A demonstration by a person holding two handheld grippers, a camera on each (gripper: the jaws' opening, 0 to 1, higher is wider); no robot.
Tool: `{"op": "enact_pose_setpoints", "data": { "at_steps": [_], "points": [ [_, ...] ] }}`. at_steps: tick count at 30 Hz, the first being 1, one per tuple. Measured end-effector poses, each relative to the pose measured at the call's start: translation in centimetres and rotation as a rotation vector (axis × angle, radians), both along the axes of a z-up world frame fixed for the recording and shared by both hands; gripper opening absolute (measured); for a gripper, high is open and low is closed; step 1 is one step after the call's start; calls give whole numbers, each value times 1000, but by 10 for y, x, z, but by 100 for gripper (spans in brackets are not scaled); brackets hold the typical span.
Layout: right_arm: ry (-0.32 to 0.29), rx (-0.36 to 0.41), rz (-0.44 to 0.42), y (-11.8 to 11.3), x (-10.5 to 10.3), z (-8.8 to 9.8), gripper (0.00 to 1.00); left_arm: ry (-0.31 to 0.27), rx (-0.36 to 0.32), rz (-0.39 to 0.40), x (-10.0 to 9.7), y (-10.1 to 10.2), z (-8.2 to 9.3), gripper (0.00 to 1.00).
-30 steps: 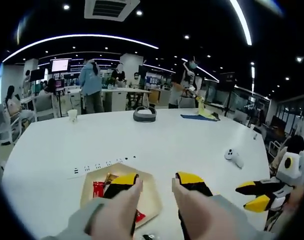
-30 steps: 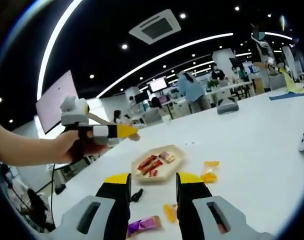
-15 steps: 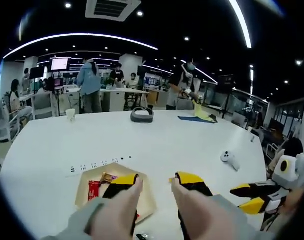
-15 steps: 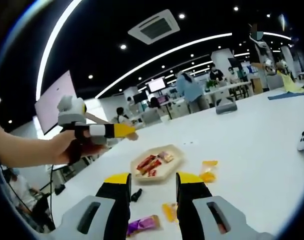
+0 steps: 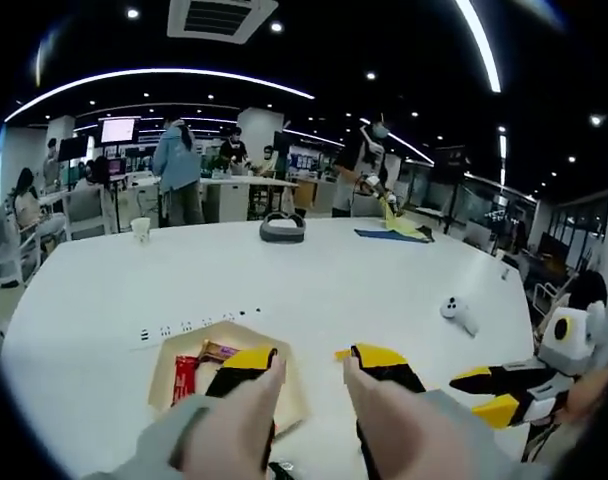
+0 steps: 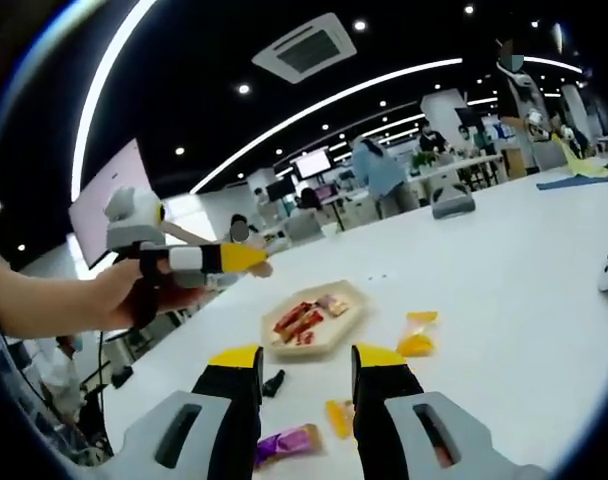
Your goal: Place the target food into the container with the food tongs after gripping and lifting it, then release it inside without dropping or visibly crushing the food.
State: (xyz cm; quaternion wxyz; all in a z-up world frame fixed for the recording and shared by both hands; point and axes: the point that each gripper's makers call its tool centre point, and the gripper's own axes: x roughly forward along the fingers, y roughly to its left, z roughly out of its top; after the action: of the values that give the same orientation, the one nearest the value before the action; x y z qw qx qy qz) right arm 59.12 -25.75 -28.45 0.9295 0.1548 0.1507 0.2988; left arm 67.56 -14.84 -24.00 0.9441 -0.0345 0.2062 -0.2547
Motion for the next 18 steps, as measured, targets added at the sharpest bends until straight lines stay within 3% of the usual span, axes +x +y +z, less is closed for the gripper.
{"op": "enact_pose_setpoints", "data": {
  "at_steps": [7,18],
  "points": [
    [-4,16,-12,-10,2,3,35,-3,12,4,-2,4,0,28],
    [17,16,-16,-21,-6,-7,36,1,35,-15,-15,-4,-6,28]
  ]
}}
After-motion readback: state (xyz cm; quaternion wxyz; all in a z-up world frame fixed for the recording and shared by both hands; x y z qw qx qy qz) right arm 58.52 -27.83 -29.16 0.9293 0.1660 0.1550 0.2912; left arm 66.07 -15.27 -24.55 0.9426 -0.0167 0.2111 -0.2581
